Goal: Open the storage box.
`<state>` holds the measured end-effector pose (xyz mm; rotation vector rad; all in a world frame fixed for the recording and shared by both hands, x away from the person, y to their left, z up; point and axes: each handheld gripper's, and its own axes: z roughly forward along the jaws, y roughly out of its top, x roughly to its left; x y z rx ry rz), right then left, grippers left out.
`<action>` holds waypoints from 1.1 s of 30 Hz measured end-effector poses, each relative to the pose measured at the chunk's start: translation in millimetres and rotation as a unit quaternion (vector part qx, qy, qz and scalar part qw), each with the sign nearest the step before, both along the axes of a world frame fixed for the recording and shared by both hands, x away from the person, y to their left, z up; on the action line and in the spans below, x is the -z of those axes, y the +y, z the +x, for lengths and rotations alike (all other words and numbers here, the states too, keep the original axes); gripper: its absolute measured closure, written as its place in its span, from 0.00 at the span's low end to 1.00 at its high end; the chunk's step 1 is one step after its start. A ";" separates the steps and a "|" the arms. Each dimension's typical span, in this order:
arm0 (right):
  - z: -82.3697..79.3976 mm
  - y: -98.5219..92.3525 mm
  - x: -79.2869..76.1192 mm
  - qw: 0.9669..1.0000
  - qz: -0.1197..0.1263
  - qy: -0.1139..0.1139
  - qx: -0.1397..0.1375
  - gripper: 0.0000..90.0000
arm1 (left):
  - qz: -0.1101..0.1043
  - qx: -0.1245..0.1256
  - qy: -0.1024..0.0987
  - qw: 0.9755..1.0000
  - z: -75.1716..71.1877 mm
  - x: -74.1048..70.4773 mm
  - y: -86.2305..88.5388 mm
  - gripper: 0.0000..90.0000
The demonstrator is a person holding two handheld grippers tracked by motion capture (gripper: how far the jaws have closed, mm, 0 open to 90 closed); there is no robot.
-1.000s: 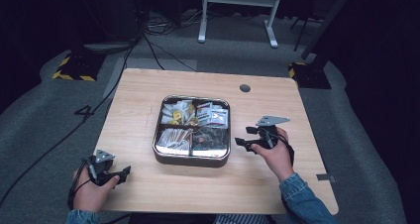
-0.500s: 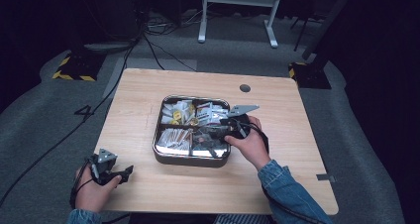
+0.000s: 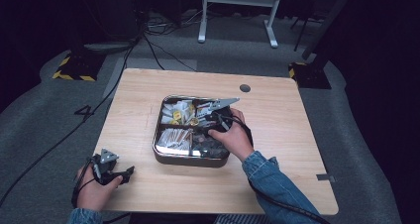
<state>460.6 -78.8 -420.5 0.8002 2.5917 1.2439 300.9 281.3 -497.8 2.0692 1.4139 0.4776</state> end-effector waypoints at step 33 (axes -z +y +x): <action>13.3 29.1 22.6 0.999 -0.027 -0.031 0.000 0.64 | -0.013 -0.001 -0.033 0.999 0.5 7.8 -0.8 0.19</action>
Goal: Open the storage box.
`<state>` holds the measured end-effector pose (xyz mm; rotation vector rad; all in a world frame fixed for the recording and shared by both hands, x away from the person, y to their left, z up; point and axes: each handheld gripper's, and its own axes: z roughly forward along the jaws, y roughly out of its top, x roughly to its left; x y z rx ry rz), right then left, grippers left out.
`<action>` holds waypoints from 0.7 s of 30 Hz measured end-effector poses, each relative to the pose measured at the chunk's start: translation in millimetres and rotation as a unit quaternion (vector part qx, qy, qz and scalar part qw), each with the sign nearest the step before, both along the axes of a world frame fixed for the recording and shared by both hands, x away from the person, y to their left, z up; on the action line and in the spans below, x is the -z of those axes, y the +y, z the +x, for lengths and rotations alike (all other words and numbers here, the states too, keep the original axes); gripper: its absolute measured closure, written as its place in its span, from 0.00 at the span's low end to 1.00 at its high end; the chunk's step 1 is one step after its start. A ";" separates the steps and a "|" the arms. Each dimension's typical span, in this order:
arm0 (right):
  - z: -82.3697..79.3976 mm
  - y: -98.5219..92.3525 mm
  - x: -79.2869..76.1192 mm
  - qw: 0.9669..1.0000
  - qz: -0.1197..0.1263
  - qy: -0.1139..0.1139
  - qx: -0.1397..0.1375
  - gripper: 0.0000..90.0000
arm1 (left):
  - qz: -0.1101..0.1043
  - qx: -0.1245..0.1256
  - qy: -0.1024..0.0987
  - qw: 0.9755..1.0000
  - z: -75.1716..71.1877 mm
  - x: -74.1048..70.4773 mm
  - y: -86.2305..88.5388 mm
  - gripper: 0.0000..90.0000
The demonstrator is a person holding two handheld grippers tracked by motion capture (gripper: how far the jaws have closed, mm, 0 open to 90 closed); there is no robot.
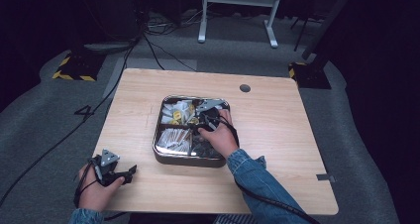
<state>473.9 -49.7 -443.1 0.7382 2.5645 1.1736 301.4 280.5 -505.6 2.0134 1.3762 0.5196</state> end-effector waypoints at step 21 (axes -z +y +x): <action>-2.6 0.7 -1.2 1.000 0.001 -0.008 0.009 0.65 | 0.000 0.000 0.000 1.000 0.1 -0.2 0.1 0.19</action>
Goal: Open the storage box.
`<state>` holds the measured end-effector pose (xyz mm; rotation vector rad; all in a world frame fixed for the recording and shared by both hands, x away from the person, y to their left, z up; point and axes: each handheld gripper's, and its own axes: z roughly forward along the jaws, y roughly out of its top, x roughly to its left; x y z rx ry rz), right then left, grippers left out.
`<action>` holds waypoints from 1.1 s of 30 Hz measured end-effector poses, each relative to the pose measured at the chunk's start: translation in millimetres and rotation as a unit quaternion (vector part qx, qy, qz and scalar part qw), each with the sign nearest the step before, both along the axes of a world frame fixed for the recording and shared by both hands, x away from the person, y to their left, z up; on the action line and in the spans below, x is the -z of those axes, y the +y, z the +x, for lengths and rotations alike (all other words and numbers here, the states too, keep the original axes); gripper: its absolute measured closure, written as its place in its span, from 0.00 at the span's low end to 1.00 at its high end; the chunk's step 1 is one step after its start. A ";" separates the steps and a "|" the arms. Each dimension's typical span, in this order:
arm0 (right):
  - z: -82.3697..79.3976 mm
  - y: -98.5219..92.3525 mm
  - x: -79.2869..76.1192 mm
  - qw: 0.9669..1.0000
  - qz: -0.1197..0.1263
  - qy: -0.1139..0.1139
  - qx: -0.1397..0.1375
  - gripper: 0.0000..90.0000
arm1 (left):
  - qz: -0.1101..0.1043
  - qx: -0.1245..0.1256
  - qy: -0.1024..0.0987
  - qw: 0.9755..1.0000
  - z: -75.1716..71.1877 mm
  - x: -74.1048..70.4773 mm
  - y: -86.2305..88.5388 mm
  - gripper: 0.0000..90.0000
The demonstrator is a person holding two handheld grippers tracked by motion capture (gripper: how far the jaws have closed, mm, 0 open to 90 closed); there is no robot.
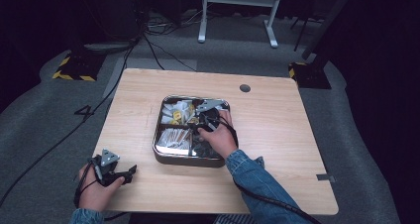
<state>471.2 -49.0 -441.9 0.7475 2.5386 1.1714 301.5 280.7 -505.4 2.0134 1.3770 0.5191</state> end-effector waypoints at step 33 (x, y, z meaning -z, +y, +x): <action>-17.4 -53.7 -72.2 0.998 0.042 -0.035 0.004 0.65 | -0.024 0.013 0.000 1.000 17.4 -18.6 -9.5 0.31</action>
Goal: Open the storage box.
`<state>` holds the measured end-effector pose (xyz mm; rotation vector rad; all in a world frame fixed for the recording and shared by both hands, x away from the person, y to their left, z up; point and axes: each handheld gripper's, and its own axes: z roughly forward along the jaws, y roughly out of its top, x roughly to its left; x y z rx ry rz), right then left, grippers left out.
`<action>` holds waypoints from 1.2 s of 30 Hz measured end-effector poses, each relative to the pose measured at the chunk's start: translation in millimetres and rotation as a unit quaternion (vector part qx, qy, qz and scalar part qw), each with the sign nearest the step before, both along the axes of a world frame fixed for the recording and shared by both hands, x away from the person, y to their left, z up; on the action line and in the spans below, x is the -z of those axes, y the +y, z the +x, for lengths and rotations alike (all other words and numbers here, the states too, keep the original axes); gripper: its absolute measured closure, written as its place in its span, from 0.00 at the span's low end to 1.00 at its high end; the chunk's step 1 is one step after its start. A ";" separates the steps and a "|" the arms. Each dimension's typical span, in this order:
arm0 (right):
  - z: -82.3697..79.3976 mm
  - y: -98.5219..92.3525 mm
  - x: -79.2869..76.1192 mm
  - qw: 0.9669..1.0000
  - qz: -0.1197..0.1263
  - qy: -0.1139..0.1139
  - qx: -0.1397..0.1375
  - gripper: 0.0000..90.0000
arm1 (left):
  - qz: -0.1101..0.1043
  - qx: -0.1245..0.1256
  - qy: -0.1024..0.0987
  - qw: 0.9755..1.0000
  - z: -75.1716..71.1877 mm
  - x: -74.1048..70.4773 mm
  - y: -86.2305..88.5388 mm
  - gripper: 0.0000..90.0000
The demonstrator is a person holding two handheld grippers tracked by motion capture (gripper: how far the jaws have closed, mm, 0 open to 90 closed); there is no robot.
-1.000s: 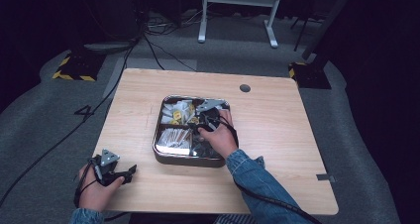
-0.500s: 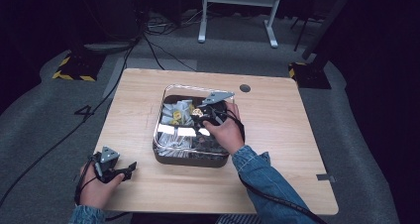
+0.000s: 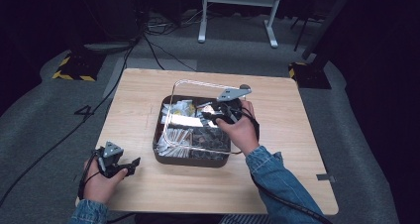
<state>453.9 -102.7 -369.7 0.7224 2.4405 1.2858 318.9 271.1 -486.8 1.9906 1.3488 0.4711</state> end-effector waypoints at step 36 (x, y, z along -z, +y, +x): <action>5.1 -158.1 -5.9 0.990 0.000 0.002 0.140 0.65 | -0.024 0.017 -0.008 1.000 8.4 -17.4 -4.6 0.35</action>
